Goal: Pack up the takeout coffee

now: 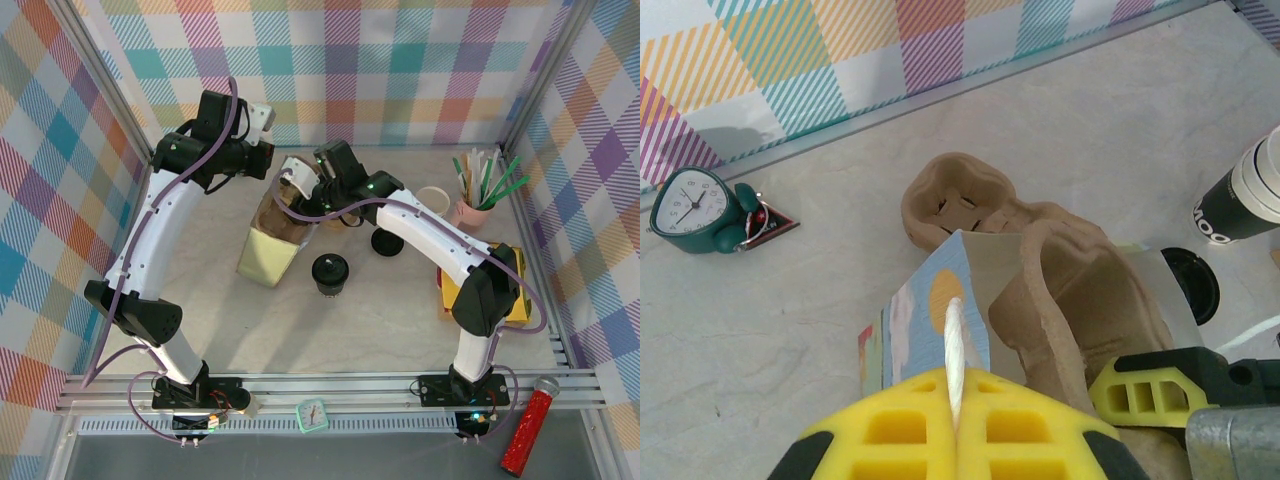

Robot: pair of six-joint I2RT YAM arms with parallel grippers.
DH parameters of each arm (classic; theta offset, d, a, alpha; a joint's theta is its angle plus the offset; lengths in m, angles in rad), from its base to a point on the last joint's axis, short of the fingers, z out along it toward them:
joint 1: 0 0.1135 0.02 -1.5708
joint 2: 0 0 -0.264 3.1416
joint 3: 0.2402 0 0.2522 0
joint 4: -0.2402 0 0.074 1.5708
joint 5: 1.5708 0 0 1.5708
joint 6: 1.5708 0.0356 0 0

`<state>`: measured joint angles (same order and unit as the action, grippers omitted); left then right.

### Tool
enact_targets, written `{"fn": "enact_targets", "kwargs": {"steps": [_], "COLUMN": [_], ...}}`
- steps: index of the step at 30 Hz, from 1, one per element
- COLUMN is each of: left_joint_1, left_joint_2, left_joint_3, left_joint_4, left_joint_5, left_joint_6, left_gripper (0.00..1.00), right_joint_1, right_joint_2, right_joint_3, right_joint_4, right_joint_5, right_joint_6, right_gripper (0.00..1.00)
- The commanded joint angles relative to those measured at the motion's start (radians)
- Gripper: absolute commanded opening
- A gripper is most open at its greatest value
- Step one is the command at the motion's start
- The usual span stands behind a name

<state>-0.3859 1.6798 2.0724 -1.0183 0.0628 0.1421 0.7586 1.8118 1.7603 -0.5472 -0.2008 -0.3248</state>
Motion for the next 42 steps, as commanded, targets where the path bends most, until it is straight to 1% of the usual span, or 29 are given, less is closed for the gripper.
{"fn": "enact_targets", "kwargs": {"steps": [1,4,13,19,26,29,32,37,42], "left_joint_1": [-0.015,-0.015,-0.015,-0.015,-0.015,-0.015,-0.015,-0.015,-0.015], "left_joint_2": [-0.031,-0.034,-0.037,-0.038,-0.029,-0.031,-0.034,-0.045,-0.047], "left_joint_3": [-0.003,-0.005,-0.018,-0.022,-0.014,-0.014,-0.019,-0.038,-0.045], "left_joint_4": [0.004,0.013,0.018,0.023,0.02,0.017,0.014,0.026,0.034], "left_joint_5": [-0.008,-0.027,-0.029,-0.029,-0.03,-0.026,-0.022,-0.018,-0.005], "left_joint_6": [-0.021,-0.027,-0.038,-0.041,-0.04,-0.038,-0.038,-0.042,-0.05], "left_gripper": [0.0,0.0,0.0,0.0,0.0,0.0,0.0,0.0,0.0], "right_joint_1": [0.004,0.004,0.002,0.005,0.005,0.005,0.004,0.004,0.005], "right_joint_2": [0.009,0.007,0.02,0.026,0.028,0.031,0.05,0.065,0.105], "right_joint_3": [0.01,0.003,-0.012,-0.001,-0.026,-0.026,0.01,0.054,0.114], "right_joint_4": [-0.04,-0.045,-0.049,-0.057,-0.053,-0.044,-0.072,-0.102,-0.17], "right_joint_5": [-0.055,-0.076,-0.089,-0.127,-0.099,-0.061,-0.032,-0.052,-0.056], "right_joint_6": [0.024,0.028,0.036,0.029,0.016,0.027,0.036,0.045,0.062], "right_gripper": [0.46,0.46,0.46,0.47,0.47,0.47,0.47,0.47,0.48]}}
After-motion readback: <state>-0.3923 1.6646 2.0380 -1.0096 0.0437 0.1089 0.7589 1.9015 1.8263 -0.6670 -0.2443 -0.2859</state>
